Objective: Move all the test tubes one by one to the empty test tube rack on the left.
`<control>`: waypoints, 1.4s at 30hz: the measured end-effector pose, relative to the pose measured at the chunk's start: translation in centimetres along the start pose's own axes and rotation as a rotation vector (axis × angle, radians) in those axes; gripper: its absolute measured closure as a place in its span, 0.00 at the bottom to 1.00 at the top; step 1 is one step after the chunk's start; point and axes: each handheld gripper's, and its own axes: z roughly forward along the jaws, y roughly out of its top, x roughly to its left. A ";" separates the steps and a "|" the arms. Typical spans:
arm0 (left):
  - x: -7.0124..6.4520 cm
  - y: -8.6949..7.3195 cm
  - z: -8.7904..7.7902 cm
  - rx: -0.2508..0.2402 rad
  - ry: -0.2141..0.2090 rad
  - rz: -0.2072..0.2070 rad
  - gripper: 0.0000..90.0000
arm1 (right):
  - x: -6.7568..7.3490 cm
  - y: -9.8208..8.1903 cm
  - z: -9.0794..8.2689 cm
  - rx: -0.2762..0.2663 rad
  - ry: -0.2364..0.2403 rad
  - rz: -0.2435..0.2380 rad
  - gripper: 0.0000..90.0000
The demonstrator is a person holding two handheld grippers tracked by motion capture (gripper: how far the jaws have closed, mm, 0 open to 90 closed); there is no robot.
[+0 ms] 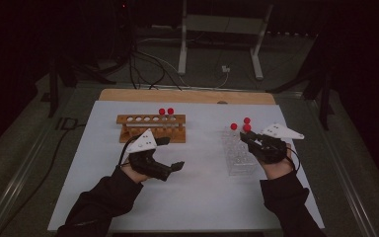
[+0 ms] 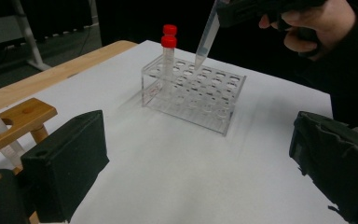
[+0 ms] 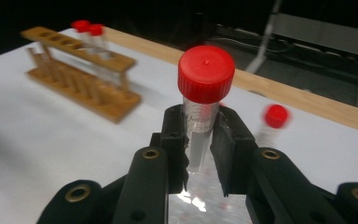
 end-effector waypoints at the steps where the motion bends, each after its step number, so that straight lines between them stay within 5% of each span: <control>1: -0.1 0.0 0.0 -0.001 -0.005 0.003 0.08 | 0.4 0.0 0.1 -0.001 0.019 -0.001 0.83; 15: -0.9 0.3 0.2 0.013 -0.057 0.025 0.10 | 5.8 -0.9 2.2 0.072 0.199 -0.079 0.83; 29: -2.0 0.4 0.7 0.027 -0.099 0.049 0.19 | 9.8 -2.6 3.9 0.156 0.318 -0.149 0.83; 42: -2.6 0.2 1.3 0.044 -0.113 0.077 0.43 | 12.3 -2.9 4.1 0.179 0.397 -0.180 0.83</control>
